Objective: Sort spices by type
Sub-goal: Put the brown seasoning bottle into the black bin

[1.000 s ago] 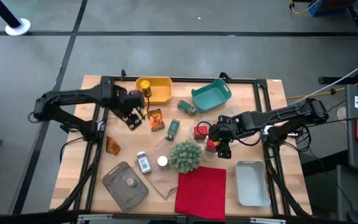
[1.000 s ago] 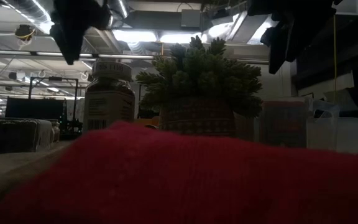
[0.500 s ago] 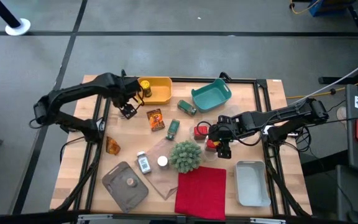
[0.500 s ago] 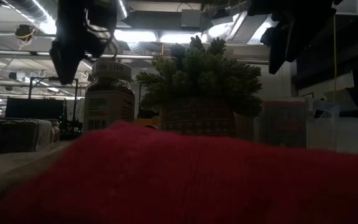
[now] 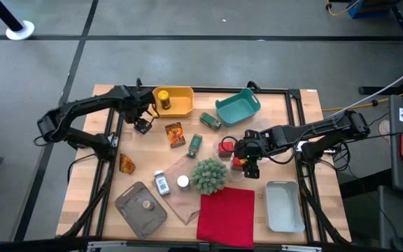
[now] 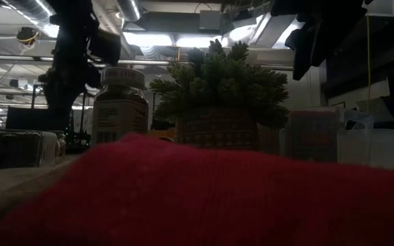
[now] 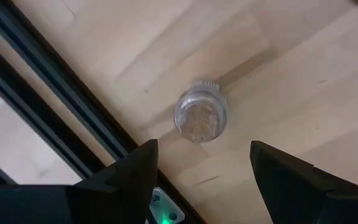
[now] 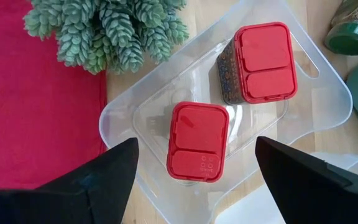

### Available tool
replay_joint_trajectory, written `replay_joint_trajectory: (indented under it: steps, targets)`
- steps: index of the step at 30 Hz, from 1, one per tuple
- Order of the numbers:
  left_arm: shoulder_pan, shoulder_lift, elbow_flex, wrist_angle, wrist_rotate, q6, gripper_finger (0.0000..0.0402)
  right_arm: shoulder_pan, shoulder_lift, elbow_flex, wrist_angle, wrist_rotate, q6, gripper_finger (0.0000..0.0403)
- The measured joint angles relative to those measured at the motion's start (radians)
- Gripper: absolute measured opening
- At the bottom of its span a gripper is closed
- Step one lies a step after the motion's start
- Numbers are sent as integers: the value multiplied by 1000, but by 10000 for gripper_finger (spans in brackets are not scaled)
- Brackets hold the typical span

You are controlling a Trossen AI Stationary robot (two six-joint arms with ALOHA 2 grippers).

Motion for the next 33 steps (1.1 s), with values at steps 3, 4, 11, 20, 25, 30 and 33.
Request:
replay_joint_trajectory:
  steps: [3,4,11,20,25,30,33]
  targets:
    - [18,0,-34,33,5,3,239,0,0,0,0,0,0,324]
    - [25,0,-46,46,6,10,239,0,0,0,0,0,0,324]
    - [60,0,-102,134,62,42,239,0,0,0,0,0,0,324]
    - [95,0,-175,203,67,42,239,0,0,0,0,0,-1,324]
    - [95,0,-206,247,94,50,239,0,0,0,1,0,-12,324]
    - [95,0,-207,254,96,45,239,0,0,0,3,0,-47,324]
    - [95,0,-207,277,96,38,239,0,0,0,3,0,-49,324]
